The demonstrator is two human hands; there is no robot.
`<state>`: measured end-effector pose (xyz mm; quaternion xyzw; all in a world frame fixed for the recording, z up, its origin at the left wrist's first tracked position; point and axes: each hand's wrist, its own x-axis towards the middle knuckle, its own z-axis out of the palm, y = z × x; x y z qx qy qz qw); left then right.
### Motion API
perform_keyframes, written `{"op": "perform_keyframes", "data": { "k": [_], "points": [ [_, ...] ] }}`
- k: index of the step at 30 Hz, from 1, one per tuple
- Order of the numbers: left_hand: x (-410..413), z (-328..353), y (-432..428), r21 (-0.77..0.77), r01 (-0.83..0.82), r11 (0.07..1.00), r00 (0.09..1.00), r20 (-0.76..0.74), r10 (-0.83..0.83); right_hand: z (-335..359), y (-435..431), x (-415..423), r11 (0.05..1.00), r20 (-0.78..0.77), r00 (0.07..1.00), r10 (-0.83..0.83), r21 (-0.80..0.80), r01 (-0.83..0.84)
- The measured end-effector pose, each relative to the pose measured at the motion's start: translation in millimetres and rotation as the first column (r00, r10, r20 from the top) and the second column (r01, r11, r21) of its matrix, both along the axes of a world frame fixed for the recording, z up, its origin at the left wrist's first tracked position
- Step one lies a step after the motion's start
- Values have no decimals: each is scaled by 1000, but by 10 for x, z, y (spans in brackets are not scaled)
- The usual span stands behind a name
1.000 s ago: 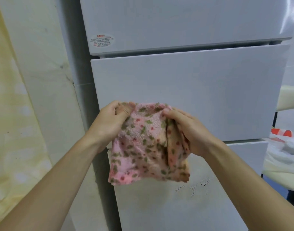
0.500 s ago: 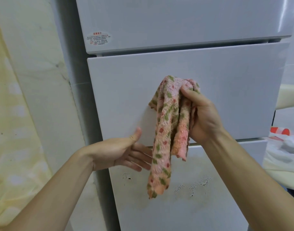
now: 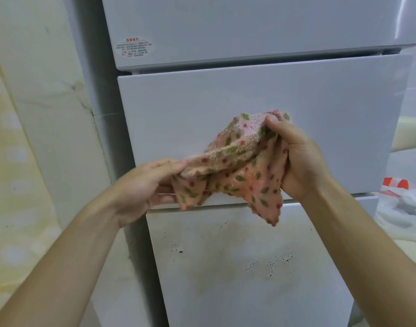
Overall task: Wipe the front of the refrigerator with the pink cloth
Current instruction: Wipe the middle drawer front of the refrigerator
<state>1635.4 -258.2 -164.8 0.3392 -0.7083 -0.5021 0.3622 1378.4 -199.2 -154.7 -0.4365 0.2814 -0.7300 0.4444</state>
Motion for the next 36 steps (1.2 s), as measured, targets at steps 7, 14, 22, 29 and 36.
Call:
{"op": "perform_keyframes", "data": {
  "k": [7, 14, 22, 29, 36],
  "points": [
    [128, 102, -19, -33, -133, 991, 989, -69, 131, 13, -14, -45, 1000, -85, 996, 16, -17, -18],
    [164, 112, -28, 281, 91, 955, 917, -398, 29, 27, -5, -11, 999, -88, 995, 50, 21, -48],
    [220, 184, -28, -75, -367, 927, 851, -431, 302, 99, 51, -156, 984, -304, 937, -169, 5, 179],
    [269, 231, 55, -180, -356, 917, 912, -281, 299, 87, 113, -293, 882, -450, 783, -430, -24, 470],
    [310, 226, 74, -503, -510, 698, 836, -102, 539, 40, 237, -379, 913, -530, 744, -407, -235, 332]
  ]
}}
